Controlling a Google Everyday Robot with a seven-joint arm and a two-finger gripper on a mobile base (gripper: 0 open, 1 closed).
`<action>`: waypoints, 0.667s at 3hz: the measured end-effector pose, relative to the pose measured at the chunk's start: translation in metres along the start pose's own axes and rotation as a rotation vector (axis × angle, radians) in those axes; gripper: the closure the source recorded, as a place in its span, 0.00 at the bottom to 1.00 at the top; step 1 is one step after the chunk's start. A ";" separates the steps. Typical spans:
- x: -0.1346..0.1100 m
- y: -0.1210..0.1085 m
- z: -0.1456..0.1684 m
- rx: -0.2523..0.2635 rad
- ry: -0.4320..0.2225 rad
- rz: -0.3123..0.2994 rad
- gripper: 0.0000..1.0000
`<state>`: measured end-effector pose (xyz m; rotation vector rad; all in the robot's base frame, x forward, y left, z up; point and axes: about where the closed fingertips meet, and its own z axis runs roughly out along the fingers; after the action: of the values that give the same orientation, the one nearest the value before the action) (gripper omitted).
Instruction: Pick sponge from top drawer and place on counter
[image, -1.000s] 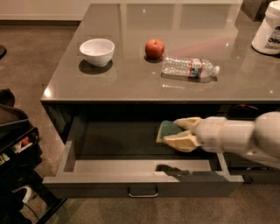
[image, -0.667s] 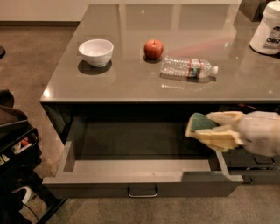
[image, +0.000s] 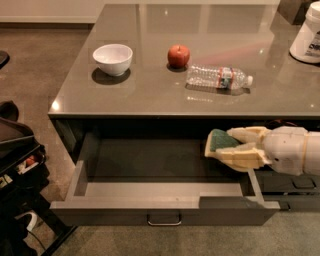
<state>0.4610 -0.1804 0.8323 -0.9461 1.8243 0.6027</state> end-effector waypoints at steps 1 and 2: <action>-0.036 -0.010 0.039 -0.113 -0.063 -0.062 1.00; -0.108 -0.017 0.080 -0.219 -0.087 -0.191 1.00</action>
Offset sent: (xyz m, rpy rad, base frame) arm 0.1452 0.1853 0.1258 -0.0144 -0.2093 0.5429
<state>0.5422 -0.0939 0.8969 -1.2065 1.5914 0.7214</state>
